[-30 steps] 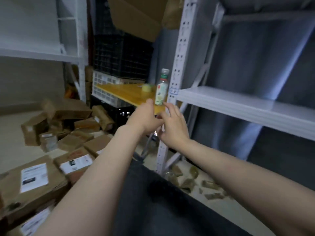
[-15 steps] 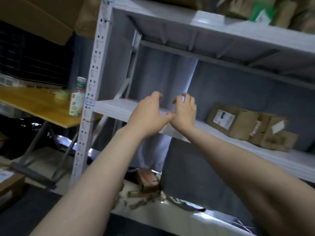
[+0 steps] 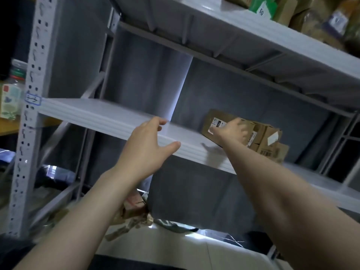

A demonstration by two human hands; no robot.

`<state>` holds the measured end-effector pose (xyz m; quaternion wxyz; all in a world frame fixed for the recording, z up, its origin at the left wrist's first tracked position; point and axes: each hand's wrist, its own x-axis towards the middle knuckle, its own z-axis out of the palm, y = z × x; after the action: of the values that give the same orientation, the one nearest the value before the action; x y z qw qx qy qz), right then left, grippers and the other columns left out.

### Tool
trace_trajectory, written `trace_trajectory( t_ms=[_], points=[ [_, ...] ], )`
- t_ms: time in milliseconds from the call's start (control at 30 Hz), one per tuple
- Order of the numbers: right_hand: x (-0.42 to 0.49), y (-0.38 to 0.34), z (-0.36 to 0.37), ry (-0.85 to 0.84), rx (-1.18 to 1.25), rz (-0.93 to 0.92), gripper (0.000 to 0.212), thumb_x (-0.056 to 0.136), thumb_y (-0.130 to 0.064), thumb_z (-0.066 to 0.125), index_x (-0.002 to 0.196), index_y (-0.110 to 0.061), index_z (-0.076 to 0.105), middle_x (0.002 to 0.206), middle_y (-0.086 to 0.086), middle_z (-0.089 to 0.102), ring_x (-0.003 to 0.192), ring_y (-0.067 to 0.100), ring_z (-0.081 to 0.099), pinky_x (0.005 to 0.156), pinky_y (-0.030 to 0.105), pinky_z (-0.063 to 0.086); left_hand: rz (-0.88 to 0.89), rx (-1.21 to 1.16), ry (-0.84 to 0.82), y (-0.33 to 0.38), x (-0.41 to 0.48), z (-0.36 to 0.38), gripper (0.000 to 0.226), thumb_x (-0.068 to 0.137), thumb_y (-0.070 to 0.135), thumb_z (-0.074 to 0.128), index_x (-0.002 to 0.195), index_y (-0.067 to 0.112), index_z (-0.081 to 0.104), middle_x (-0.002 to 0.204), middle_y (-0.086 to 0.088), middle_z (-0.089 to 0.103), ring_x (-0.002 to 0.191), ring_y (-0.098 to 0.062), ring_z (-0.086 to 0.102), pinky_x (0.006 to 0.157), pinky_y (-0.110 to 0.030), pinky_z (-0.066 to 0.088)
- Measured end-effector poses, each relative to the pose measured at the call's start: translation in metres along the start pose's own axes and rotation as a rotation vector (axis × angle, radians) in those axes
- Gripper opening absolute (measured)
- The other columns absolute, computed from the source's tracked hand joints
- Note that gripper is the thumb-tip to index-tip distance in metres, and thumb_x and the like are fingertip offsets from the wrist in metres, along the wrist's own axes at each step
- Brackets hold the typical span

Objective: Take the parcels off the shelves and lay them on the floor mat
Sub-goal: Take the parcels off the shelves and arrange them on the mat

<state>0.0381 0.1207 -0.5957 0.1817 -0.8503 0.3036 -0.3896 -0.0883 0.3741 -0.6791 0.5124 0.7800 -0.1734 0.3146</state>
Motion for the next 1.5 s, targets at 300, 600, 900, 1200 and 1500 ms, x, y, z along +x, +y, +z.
trace_trajectory(
  t_ms=[300,600,900,1200,1500],
  points=[
    [0.036,0.042,0.025,-0.119,0.219,0.313,0.127,0.058,-0.043,0.091,0.152,-0.008,0.014,0.152,0.019,0.029,0.139,0.036,0.036,0.111,0.046,0.035,-0.099,-0.024,0.027,-0.041,0.001,0.022,0.059,0.078,0.044,0.073,0.13,0.023,0.053,0.124,0.006,0.059,0.12,-0.013,0.052,0.09,-0.025,0.036],
    [0.053,0.049,0.038,-0.159,0.366,0.363,0.131,0.058,-0.04,0.093,0.154,-0.007,0.01,0.154,0.016,0.033,0.14,0.035,0.035,0.115,0.048,0.033,-0.158,-0.103,0.067,-0.053,0.011,0.045,0.052,0.076,0.045,0.076,0.12,0.025,0.058,0.113,0.011,0.061,0.114,-0.013,0.055,0.089,-0.026,0.039],
    [0.066,0.051,0.043,-0.212,0.269,0.392,0.138,0.057,-0.057,0.089,0.156,-0.01,0.006,0.156,0.019,0.028,0.141,0.039,0.031,0.115,0.055,0.031,-0.149,-0.092,0.103,-0.06,0.006,0.048,0.057,0.071,0.051,0.072,0.119,0.023,0.059,0.112,0.014,0.059,0.11,-0.008,0.053,0.087,-0.023,0.037],
    [0.049,0.028,0.046,-0.194,0.18,0.315,0.13,0.054,-0.05,0.089,0.15,-0.002,0.016,0.148,0.02,0.036,0.131,0.037,0.043,0.11,0.046,0.04,-0.184,-0.046,0.128,-0.075,0.0,0.04,0.048,0.075,0.041,0.075,0.116,0.022,0.058,0.107,0.012,0.055,0.102,-0.008,0.05,0.084,-0.024,0.036],
    [-0.046,-0.076,0.079,-0.236,0.403,-0.036,0.115,0.053,-0.051,0.091,0.139,-0.003,0.032,0.144,0.015,0.043,0.128,0.036,0.049,0.105,0.045,0.045,-0.364,0.038,0.096,-0.113,-0.012,0.023,0.05,0.08,0.037,0.076,0.121,0.014,0.057,0.121,-0.002,0.061,0.115,-0.019,0.055,0.094,-0.034,0.046]
  ],
)
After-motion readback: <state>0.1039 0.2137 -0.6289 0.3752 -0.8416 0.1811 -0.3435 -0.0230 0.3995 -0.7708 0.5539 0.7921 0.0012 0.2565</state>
